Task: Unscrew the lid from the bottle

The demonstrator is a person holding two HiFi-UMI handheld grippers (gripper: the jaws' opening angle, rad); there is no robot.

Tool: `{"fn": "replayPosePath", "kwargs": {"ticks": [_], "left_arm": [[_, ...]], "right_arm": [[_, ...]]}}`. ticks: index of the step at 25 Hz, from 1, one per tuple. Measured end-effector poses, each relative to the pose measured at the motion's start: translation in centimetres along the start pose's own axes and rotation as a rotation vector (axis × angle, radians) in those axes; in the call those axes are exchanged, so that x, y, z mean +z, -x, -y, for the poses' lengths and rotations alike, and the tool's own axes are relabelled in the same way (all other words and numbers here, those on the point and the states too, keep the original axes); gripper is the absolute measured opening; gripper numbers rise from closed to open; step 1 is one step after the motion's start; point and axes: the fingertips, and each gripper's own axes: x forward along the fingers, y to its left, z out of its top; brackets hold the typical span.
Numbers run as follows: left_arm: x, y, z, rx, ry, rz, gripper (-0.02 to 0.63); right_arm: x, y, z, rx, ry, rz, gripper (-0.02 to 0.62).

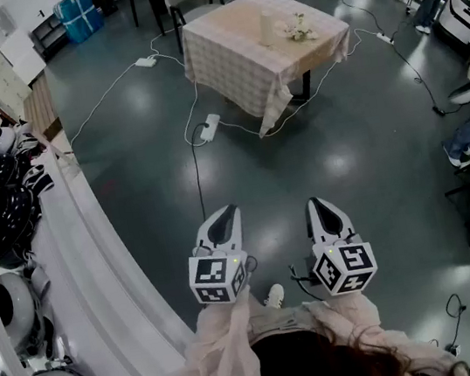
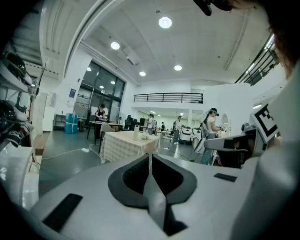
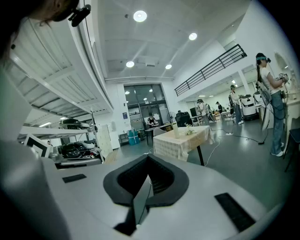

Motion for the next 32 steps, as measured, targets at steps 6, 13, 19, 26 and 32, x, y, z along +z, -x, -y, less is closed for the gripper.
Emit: {"fn": "replayPosePath", "kwargs": {"ticks": [6, 13, 19, 26, 32], "left_arm": [[0.0, 0.7, 0.5, 0.008, 0.006, 0.002, 0.035], [-0.3, 0.4, 1.3, -0.001, 0.001, -0.01, 0.035], [-0.2, -0.4, 2.5, -0.041, -0.014, -0.026, 0.035], [-0.5, -1.4, 2.4, -0.045, -0.017, -0.041, 0.035], [-0.2, -3.6, 1.4, -0.058, -0.014, -0.058, 0.035]], "right_arm": [[-0.1, 0.9, 0.4, -0.023, 0.002, -0.001, 0.014], [0.0, 1.4, 1.6, -0.029, 0.01, -0.001, 0.014], [0.5, 1.8, 2.3, -0.026, 0.015, 0.007, 0.014], [0.1, 1.2, 3.2, -0.04, 0.006, -0.005, 0.014], [0.6, -1.0, 3.8, -0.044, 0.009, -0.015, 0.014]]}}
